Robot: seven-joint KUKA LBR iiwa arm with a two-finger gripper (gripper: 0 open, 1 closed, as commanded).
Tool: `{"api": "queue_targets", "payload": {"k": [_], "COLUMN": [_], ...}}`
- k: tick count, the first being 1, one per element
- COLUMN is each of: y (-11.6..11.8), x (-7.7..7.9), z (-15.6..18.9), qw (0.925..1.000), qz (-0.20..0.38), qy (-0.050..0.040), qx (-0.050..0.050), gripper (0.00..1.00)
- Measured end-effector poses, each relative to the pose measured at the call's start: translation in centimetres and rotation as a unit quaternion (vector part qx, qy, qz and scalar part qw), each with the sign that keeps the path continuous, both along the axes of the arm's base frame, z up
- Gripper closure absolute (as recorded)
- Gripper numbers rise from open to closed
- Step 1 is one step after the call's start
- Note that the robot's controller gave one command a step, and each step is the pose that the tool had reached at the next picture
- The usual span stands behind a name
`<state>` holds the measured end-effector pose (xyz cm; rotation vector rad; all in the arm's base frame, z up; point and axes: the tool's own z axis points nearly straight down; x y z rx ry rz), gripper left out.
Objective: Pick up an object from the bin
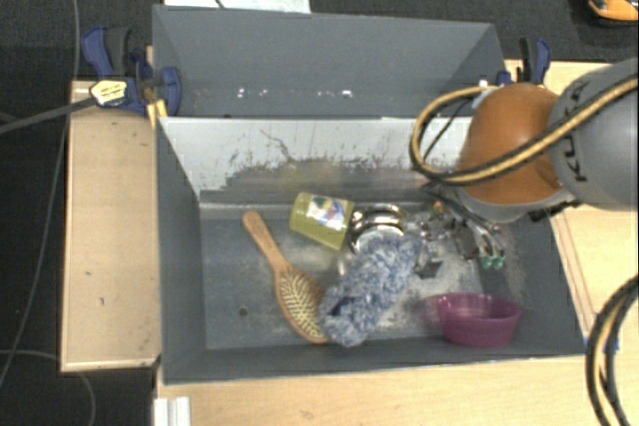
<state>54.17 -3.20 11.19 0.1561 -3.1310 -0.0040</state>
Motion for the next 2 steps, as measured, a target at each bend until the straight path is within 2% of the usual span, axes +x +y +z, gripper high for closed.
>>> {"api": "queue_targets", "payload": {"k": [1, 2], "y": [0.0, 0.0], "x": [0.0, -0.1], "z": [2.2, 6.6], "qw": [1.0, 1.0], "qz": [0.001, 0.001], "qy": [0.0003, 0.0023], "qx": [0.0, 0.0], "gripper": [1.0, 1.0]}}
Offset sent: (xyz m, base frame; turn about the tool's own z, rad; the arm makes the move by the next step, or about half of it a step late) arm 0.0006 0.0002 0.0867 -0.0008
